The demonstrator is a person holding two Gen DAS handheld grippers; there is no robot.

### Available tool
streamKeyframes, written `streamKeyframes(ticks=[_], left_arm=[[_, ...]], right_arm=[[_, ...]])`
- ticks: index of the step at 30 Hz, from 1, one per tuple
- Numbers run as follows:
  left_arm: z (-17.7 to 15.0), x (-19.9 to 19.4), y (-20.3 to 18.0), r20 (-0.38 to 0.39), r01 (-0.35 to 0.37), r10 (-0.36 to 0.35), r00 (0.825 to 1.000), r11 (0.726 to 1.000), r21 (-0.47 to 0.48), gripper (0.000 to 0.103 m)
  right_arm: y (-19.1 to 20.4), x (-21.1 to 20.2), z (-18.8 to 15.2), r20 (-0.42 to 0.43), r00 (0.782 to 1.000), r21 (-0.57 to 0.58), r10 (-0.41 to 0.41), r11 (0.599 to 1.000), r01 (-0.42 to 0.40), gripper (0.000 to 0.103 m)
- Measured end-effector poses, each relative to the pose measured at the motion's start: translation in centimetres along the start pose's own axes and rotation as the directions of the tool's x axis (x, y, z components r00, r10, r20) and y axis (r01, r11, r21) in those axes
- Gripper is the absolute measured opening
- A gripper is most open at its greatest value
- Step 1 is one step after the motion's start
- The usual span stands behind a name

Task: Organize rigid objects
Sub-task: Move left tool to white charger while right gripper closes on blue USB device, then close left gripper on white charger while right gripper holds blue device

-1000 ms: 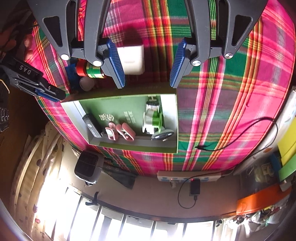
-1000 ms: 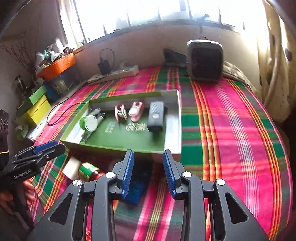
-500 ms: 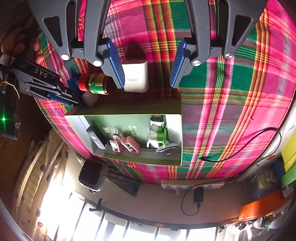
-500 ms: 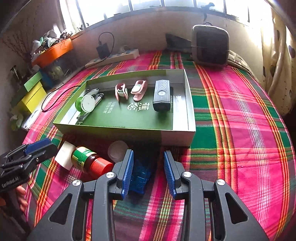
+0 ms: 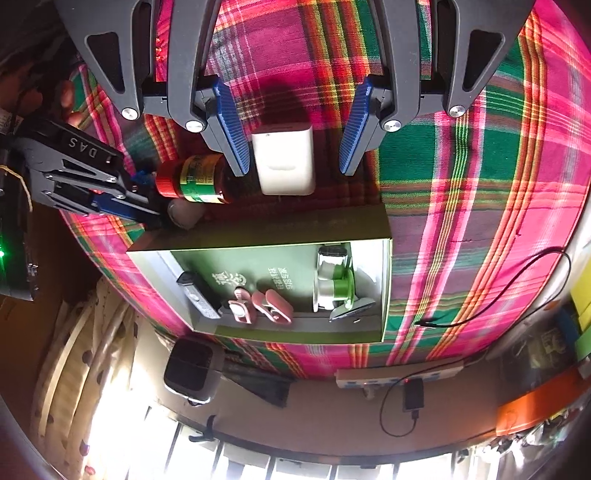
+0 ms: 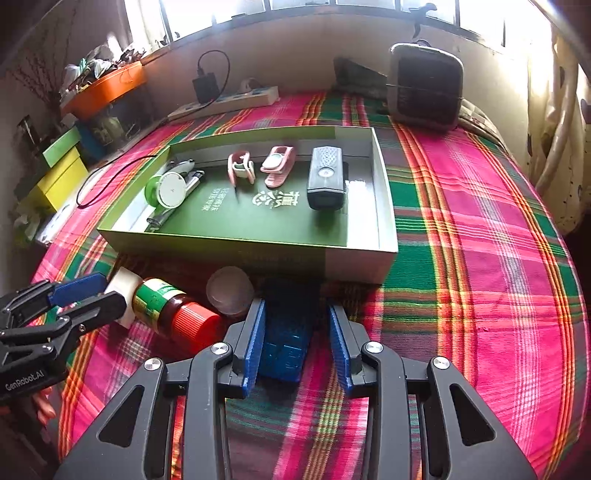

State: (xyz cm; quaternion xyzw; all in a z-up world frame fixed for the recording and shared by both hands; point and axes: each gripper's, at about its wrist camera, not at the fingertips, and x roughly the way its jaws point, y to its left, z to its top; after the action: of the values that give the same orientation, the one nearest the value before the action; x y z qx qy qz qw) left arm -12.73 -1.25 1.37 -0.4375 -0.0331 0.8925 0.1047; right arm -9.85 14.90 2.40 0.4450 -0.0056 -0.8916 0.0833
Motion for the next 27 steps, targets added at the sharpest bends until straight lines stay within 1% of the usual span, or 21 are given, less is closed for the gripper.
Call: streamKeyframes(ticks=[4,9,13,27], left_arm=[[-0.05,0.47,0.0,-0.015,-0.007,0.007,1.0,1.0,0.0,0.051],[-0.08,0.83,-0.01,-0.022,-0.015,0.015,1.0,1.0,0.004,0.051],[-0.1,0.89,-0.25,-0.016,-0.045,0.046,0.999,0.999,0.018,0.051],[-0.13,0.89,-0.05,-0.005,-0.061,0.061,0.998,0.998,0.012,0.051]], right_arm=[[-0.15,-0.13,-0.14,-0.003,1.0,-0.01,-0.028,1.0,0.028,0.035],[-0.37,-0.19,-0.18,-0.001,1.0,-0.013,-0.027,1.0,0.027,0.035],[-0.33,-0.19,-0.37,0.004,0.998,-0.038,-0.064,0.997,0.064,0.035],[-0.61,-0.3,-0.67,0.02,0.998,-0.05,-0.062,0.997,0.063,0.035]])
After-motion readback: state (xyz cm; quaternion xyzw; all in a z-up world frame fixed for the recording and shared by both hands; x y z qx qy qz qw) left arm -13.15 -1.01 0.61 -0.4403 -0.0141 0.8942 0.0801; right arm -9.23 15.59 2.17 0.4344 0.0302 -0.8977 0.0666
